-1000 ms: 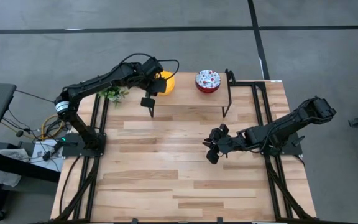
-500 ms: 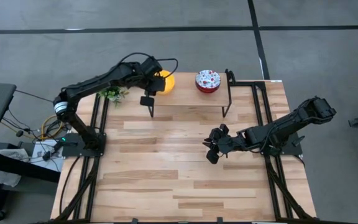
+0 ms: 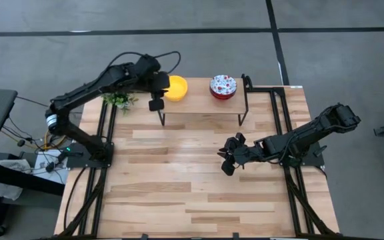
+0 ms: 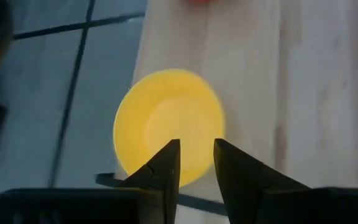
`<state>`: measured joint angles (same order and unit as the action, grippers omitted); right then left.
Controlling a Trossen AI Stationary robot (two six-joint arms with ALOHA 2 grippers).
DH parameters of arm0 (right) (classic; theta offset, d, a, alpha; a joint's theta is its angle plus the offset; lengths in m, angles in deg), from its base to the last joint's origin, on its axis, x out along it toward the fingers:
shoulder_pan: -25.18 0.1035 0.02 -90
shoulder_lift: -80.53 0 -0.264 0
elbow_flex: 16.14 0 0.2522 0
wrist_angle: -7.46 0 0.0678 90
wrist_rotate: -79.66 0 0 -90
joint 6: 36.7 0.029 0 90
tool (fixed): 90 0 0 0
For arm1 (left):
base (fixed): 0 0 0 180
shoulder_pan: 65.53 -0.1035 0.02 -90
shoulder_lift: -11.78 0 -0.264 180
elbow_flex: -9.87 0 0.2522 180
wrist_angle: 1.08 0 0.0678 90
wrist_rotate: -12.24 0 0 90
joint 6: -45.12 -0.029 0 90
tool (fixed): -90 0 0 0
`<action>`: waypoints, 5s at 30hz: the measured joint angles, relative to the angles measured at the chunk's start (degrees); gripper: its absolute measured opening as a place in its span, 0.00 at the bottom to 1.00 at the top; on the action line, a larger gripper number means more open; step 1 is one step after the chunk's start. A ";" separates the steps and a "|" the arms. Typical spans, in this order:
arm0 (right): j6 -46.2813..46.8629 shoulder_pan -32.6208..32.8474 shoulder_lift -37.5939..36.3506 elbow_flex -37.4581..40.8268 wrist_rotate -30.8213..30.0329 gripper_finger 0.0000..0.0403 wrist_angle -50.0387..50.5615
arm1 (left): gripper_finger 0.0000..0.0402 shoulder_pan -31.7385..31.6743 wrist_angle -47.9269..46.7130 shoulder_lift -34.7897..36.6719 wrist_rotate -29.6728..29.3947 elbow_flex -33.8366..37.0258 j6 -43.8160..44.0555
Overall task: Pick & Place Mini bowls
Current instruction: Return to Home Position
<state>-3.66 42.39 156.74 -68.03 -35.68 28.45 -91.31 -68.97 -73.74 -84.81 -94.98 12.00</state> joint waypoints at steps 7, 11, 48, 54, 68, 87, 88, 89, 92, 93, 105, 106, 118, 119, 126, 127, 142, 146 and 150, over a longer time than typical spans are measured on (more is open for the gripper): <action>-0.02 0.00 0.00 0.00 -0.07 0.17 0.00 | 0.24 0.08 0.14 6.15 18.76 0.00 14.85; 0.00 0.00 0.00 0.00 -0.07 0.17 -0.02 | 0.24 1.53 0.74 9.72 24.55 0.02 20.70; -13.60 -0.20 -32.83 -0.04 7.41 0.17 2.86 | 0.24 18.73 52.71 62.12 2.96 66.96 53.59; -13.60 3.54 -42.70 -0.04 7.36 0.17 9.26 | 0.24 18.73 55.21 64.56 1.53 72.61 55.43; -17.55 13.44 -57.44 1.42 0.99 0.17 16.82 | 0.24 18.73 58.25 71.52 0.88 78.27 56.15; -22.51 17.29 -76.00 36.07 3.63 0.17 -12.82 | 0.24 19.19 60.36 74.39 2.36 83.89 59.43; -22.82 17.27 -76.02 37.12 4.28 0.17 -15.19 | 0.24 19.39 61.03 74.42 2.62 84.62 59.53; -22.94 17.29 -76.13 37.66 4.39 0.17 -16.02 | 0.24 19.53 61.64 74.42 2.80 85.26 59.58; -22.41 17.27 -75.95 37.66 4.42 0.17 -14.72 | 0.24 19.82 62.99 74.39 2.80 86.99 60.12; -22.99 17.27 -76.00 37.66 4.43 0.17 -15.09 | 0.24 19.80 63.79 74.41 2.78 87.66 60.28; -24.52 17.16 -76.06 37.70 4.23 0.17 -15.87 | 0.24 19.80 70.63 74.32 3.22 90.84 60.43; -24.52 17.16 -76.06 37.70 4.22 0.17 -15.87 | 0.24 19.80 70.68 74.32 3.22 90.82 60.43; -24.48 17.16 -76.06 37.75 1.31 0.17 -16.66 | 0.24 19.78 69.59 74.28 16.68 90.75 58.13; -24.92 17.16 -76.06 37.75 1.30 0.17 -16.05 | 0.24 19.78 69.55 74.28 17.72 90.75 57.62; -28.63 17.15 -75.83 37.77 0.51 0.17 -11.16 | 0.24 19.80 68.28 73.81 19.15 90.74 55.85; -29.73 17.16 -75.80 37.77 0.29 0.17 -11.14 | 0.24 19.80 68.26 73.78 19.14 90.73 55.85; -31.12 17.16 -75.80 37.77 0.90 0.17 -11.13 | 0.24 19.80 68.34 73.30 19.15 90.73 56.04; -31.12 17.16 -75.80 37.79 0.92 0.17 -11.13 | 0.24 19.80 68.57 73.30 19.15 90.73 56.06; -31.10 17.16 -75.80 37.79 0.91 0.17 -11.13 | 0.24 19.80 68.61 73.30 19.15 90.73 56.06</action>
<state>-34.77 59.55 80.94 -30.24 -34.77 17.32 -71.50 -0.36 -0.45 -65.66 -4.25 68.06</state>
